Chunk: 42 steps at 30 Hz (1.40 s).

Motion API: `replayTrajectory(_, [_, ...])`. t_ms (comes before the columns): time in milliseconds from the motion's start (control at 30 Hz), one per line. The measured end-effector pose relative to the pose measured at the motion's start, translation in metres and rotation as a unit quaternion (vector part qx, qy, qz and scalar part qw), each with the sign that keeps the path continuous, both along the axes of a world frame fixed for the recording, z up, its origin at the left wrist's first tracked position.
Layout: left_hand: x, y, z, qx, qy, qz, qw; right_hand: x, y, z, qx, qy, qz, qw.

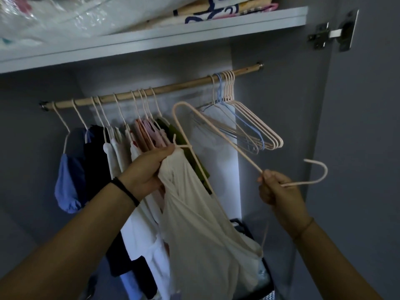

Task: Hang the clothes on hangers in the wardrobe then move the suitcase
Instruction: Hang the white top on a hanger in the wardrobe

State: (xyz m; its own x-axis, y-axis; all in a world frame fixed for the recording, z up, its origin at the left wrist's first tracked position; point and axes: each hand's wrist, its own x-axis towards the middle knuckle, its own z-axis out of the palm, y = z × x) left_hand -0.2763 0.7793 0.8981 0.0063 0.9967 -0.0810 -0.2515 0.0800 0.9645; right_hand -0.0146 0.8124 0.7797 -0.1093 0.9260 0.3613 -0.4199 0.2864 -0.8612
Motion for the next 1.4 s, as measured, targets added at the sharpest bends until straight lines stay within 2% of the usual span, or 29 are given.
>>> replayTrajectory(233, [0.027,0.008,0.003,-0.018,0.077,0.0,0.997,-0.023,0.006,0.028,-0.01,0.188,0.058,0.98])
replayTrajectory(300, [0.034,0.01,0.002,-0.02,0.087,-0.018,0.996,-0.029,0.008,0.032,-0.016,0.219,0.061,0.974])
replayTrajectory(400, [0.04,0.013,0.004,-0.024,0.07,-0.035,0.997,-0.039,0.01,0.026,-0.023,0.211,0.052,0.976])
replayTrajectory(567, [0.024,0.019,0.02,-0.023,-0.021,-0.031,0.999,-0.047,0.013,-0.015,-0.084,0.17,0.039,0.981])
replayTrajectory(667, [0.003,0.025,0.024,-0.021,-0.053,-0.02,0.998,-0.038,0.008,-0.037,-0.122,0.108,-0.004,0.987])
replayTrajectory(767, [-0.02,0.029,0.022,-0.022,-0.069,0.005,0.997,-0.022,0.003,-0.038,-0.107,-0.045,-0.085,0.99])
replayTrajectory(867, [-0.028,0.029,0.014,-0.007,-0.018,0.061,0.998,-0.005,0.004,-0.021,-0.058,-0.195,-0.141,0.969])
replayTrajectory(933, [-0.025,0.03,0.004,0.014,0.072,0.098,0.992,0.003,0.006,-0.005,-0.019,-0.269,-0.15,0.951])
replayTrajectory(1000, [-0.018,0.028,-0.004,0.064,0.246,0.121,0.96,0.004,0.009,0.013,0.015,-0.332,-0.143,0.932])
replayTrajectory(1033, [-0.014,0.027,-0.008,0.112,0.348,0.121,0.923,0.003,0.01,0.022,0.029,-0.354,-0.135,0.925])
replayTrajectory(1100, [-0.01,0.026,-0.014,0.215,0.533,0.119,0.809,-0.002,0.012,0.042,0.056,-0.387,-0.107,0.914])
replayTrajectory(1167, [-0.005,0.025,-0.016,0.245,0.661,0.121,0.699,-0.007,0.014,0.061,0.085,-0.417,-0.065,0.903])
replayTrajectory(1200, [-0.003,0.025,-0.019,0.243,0.704,0.121,0.657,-0.01,0.016,0.069,0.096,-0.432,-0.045,0.896])
replayTrajectory(1233, [0.0,0.026,-0.022,0.241,0.73,0.117,0.629,-0.013,0.018,0.077,0.105,-0.445,-0.026,0.889])
replayTrajectory(1267, [0.003,0.026,-0.025,0.241,0.739,0.117,0.619,-0.015,0.021,0.085,0.114,-0.458,-0.011,0.881])
replayTrajectory(1300, [0.006,0.026,-0.027,0.241,0.734,0.116,0.624,-0.018,0.024,0.092,0.122,-0.477,0.001,0.871])
replayTrajectory(1333, [0.008,0.025,-0.029,0.244,0.715,0.115,0.645,-0.021,0.026,0.1,0.128,-0.497,0.012,0.858])
replayTrajectory(1400, [0.01,0.026,-0.032,0.24,0.644,0.092,0.72,-0.025,0.028,0.114,0.136,-0.512,0.034,0.848])
